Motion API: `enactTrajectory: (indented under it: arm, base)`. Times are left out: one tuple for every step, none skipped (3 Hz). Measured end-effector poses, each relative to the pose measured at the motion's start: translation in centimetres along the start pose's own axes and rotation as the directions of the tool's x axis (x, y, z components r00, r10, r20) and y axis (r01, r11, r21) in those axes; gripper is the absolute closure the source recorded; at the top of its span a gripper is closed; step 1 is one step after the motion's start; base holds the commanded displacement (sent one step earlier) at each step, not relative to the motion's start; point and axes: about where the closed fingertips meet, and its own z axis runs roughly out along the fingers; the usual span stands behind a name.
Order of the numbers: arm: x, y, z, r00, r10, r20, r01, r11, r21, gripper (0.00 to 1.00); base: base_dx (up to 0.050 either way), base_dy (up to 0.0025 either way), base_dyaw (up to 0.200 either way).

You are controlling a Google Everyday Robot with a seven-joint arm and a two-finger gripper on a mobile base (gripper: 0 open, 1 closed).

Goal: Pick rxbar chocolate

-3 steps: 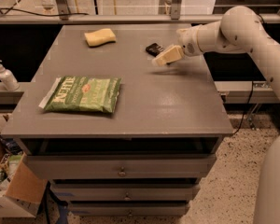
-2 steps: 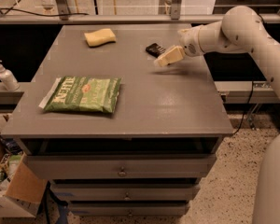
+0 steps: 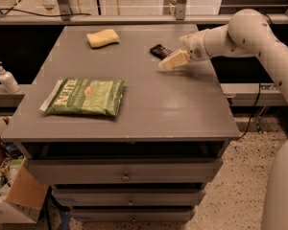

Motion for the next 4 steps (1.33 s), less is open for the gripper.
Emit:
enactTrajectory:
  arm:
    - [1.2,0.6,0.0,1.000,0.014,-0.016,-0.014,0.9998,-0.011,0.41]
    - [1.6,0.7,-0.1,1.000,0.019,-0.019,-0.019,0.9998,-0.010,0.64]
    - [1.0,0.5,-0.4,1.000,0.019,-0.004,-0.019,0.9998,-0.007,0.86]
    - [-1.3,-0.1,-0.9,0.999,0.003,0.042,-0.003,1.0000,0.003,1.00]
  base:
    - [0.000,0.00000,0.000]
    - [0.000,0.00000,0.000]
    - [0.000,0.00000,0.000]
    - [0.000,0.00000,0.000]
